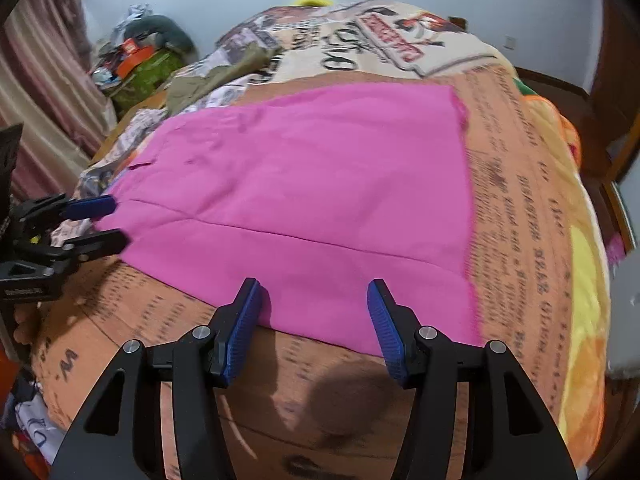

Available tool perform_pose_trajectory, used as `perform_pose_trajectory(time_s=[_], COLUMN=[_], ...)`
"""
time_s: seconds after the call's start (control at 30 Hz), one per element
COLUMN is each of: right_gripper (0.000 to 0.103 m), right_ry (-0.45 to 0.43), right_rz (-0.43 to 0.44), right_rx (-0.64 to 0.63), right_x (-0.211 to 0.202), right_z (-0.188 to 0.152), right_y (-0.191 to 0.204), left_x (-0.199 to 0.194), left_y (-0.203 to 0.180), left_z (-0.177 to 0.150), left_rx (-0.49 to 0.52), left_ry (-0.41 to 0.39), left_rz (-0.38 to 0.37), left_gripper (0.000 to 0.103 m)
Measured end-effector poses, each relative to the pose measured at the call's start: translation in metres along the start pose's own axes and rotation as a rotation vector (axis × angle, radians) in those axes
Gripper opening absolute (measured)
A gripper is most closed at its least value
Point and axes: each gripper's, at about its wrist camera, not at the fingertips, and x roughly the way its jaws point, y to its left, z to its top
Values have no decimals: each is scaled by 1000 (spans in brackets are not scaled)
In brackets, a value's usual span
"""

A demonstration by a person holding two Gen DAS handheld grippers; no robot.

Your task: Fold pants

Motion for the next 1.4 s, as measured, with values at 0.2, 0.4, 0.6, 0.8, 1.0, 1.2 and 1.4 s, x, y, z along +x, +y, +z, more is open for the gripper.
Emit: perform_pose_trajectory(time_s=[0.2,0.4,0.6,0.8,1.0,1.2,1.4], right_gripper=[51,51,51,51,51,51,51], right_ry=[8,15,-48,-125,-158,-147,-128], right_rz=[-49,-85,-72,-55,-62,-86,-100], right_rx=[51,36,-3,-43,-55,-37,0], right_x=[-8,-15,-31,-40,-31,-7,18], right_z=[-10,-7,11,41,68,91,111], right_y=[-22,-22,-12,-5,-8,-31,-59], left_x=[-4,-10,-28,-28,-8,22,55], left_y=[-3,1,25,59,88,102,115], left_z=[-7,-3,14,39,64,82,95], left_rx=[9,-17,-104,-177,-220,-237,-255], left_ry=[-11,-9,-63,-93,-92,-61,-11], left_rz=[18,38,69,127,154,147,115], left_gripper=[68,68,68,68,68,68,57])
